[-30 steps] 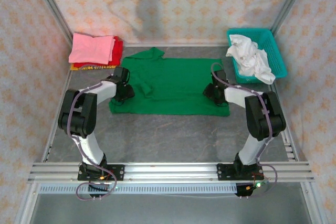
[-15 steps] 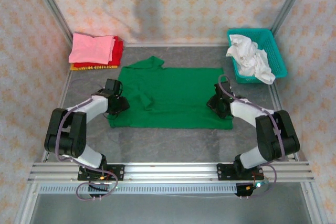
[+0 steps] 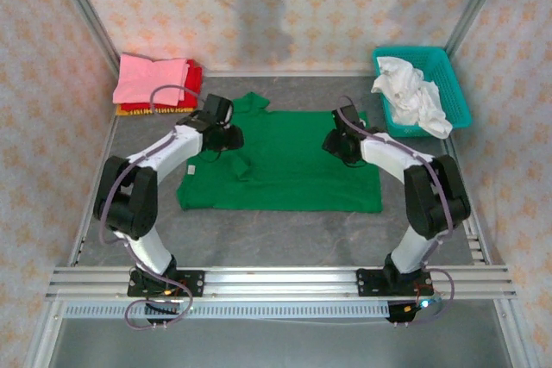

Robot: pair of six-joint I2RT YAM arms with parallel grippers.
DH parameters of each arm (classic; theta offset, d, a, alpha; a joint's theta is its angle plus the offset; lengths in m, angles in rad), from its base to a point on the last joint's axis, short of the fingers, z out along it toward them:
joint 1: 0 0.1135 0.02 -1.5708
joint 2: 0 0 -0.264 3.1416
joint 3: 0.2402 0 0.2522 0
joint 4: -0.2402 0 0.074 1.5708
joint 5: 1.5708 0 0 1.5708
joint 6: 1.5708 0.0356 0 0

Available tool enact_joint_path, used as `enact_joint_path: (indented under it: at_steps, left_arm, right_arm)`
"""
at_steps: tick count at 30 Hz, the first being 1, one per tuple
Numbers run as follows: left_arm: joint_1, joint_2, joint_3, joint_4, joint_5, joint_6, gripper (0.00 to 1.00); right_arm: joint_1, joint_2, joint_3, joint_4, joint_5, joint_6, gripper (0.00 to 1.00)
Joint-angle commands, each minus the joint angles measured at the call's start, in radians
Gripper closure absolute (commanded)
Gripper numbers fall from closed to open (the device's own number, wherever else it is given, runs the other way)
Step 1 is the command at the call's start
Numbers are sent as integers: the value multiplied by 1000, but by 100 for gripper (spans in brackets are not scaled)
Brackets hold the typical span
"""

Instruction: Fold and stack the t-shirts

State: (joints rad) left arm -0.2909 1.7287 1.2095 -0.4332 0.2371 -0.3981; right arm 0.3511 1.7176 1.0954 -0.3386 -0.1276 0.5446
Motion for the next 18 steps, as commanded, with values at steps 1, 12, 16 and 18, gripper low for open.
enact_joint_path:
  at_steps: [1,12,16,18]
  left_arm:
    - [2,34,-37,6,33,-56,67]
    - [-21,207,36,87,73,-64,72]
    - [-21,255,74,96,84,-70,86]
    - [-21,255,81,109,82,-80,93]
  right_arm:
    - [6,55,40,-8,13,-3,50]
    - [-2,177,70,37,-3,14,50]
    - [-5,180,59,47,3,18,50]
    - [-7,180,57,47,5,17,50]
